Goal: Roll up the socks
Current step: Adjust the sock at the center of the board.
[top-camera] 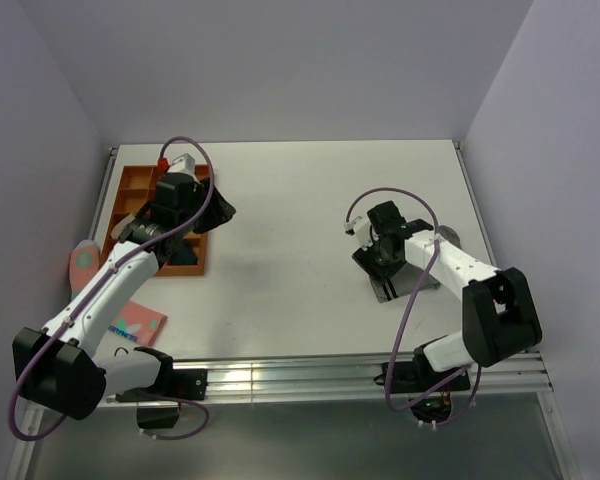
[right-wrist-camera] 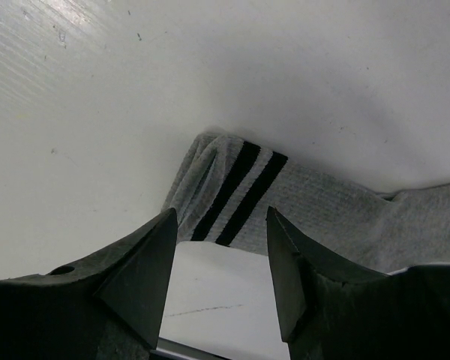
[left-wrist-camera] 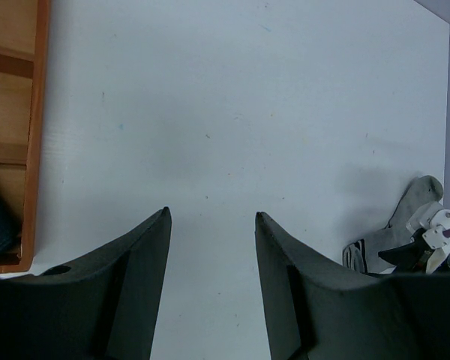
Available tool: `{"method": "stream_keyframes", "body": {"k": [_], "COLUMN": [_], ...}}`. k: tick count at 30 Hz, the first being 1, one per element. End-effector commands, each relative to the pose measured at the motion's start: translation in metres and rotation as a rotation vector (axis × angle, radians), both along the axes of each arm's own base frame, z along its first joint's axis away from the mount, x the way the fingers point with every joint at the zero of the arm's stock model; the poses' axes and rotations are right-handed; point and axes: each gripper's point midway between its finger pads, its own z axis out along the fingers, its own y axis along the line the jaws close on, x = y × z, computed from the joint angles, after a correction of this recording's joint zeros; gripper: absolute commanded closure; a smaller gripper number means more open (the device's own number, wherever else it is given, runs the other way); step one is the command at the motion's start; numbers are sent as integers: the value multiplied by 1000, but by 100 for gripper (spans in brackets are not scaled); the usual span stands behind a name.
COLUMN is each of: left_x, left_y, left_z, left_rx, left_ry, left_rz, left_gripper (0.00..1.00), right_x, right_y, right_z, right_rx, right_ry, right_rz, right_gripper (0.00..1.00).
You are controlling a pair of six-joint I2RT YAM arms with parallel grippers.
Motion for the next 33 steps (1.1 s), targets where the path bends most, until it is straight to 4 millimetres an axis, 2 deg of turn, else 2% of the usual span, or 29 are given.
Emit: {"method": "stream_keyframes", "body": {"k": [1, 8, 24, 33], "left_x": [4, 6, 10, 10], "left_y": [-7, -10, -12, -12], "left_z": [8, 0, -5, -5], "left_rx": [-32, -27, -20, -11], "left_ry": [-41, -26, -17, -16], "left_rz": [-8, -16, -23, -28], "left_gripper": [46, 46, 46, 46], "right_x": [6, 1, -12, -10], "right_y": [4, 5, 3, 11], "right_z": [-3, -11, -20, -13], "right_rx": [20, 21, 2, 14], "right_ry": [-11, 20, 62, 46], "right_rz": [-5, 2, 20, 28], "right_gripper": [42, 43, 46, 46]}}
